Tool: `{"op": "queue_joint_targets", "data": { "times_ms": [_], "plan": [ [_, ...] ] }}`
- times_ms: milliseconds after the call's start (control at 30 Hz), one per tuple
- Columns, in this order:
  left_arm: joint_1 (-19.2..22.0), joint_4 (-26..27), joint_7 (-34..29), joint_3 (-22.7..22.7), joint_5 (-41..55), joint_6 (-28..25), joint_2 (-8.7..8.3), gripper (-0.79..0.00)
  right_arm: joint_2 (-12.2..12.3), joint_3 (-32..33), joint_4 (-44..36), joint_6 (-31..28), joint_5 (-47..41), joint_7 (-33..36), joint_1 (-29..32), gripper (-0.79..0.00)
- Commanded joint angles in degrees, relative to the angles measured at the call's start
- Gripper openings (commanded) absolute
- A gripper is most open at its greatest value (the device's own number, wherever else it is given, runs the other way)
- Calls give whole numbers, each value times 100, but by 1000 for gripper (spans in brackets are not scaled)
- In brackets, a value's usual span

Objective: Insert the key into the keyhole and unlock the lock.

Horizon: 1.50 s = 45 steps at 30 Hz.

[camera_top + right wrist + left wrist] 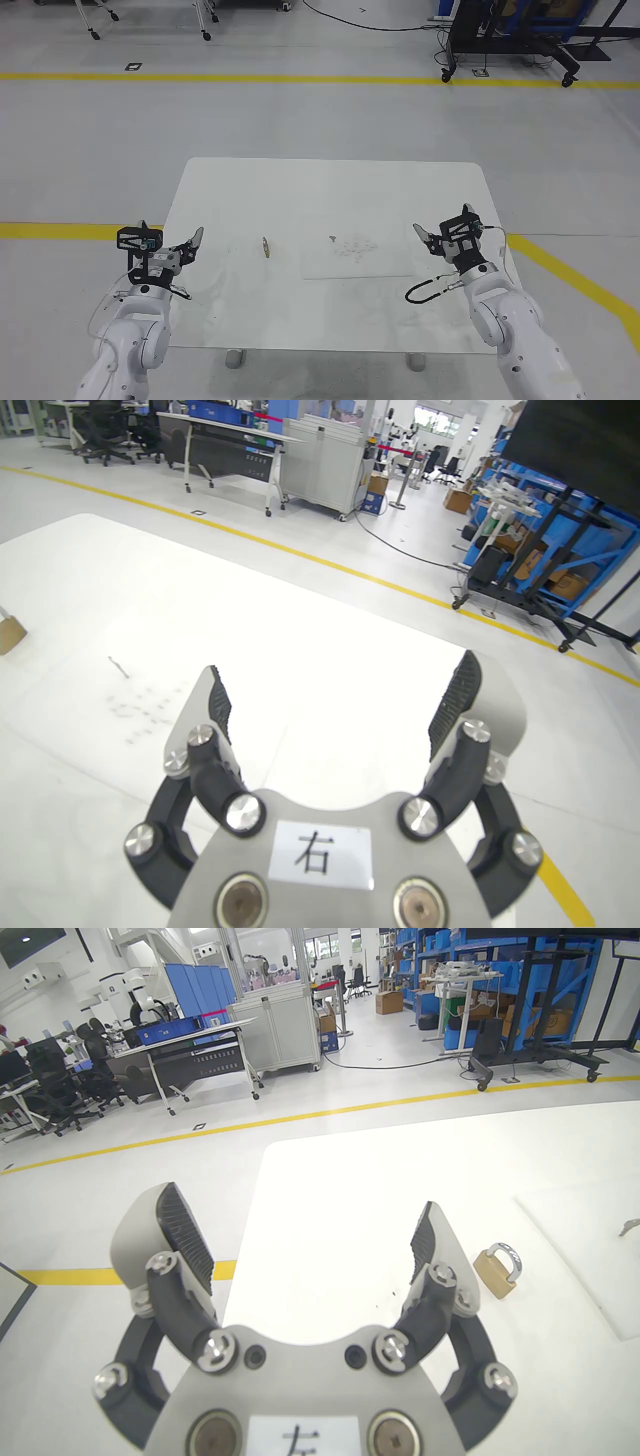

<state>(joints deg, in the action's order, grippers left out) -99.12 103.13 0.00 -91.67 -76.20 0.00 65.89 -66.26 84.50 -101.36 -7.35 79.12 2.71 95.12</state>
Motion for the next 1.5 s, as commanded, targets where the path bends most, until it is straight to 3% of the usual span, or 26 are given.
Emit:
{"op": "queue_joint_targets", "data": {
  "times_ms": [0, 600, 967, 1233, 1467],
  "plan": [
    [0, 0, 0, 0, 0, 0, 0, 0, -17, -189, 52, -106, 38, 18, -111, 0],
    [0, 0, 0, 0, 0, 0, 0, 0, -43, -370, 148, -193, -47, 83, -221, 0],
    [0, 0, 0, 0, 0, 0, 0, 0, -187, -1462, 1303, -1474, -447, 250, -1350, 0],
    [0, 0, 0, 0, 0, 0, 0, 0, -276, -2022, 2287, -2783, -638, -449, -2077, 0],
    [0, 0, 0, 0, 0, 0, 0, 0, -368, -2454, 3203, -3082, -284, -826, -2630, 0]
  ]
}}
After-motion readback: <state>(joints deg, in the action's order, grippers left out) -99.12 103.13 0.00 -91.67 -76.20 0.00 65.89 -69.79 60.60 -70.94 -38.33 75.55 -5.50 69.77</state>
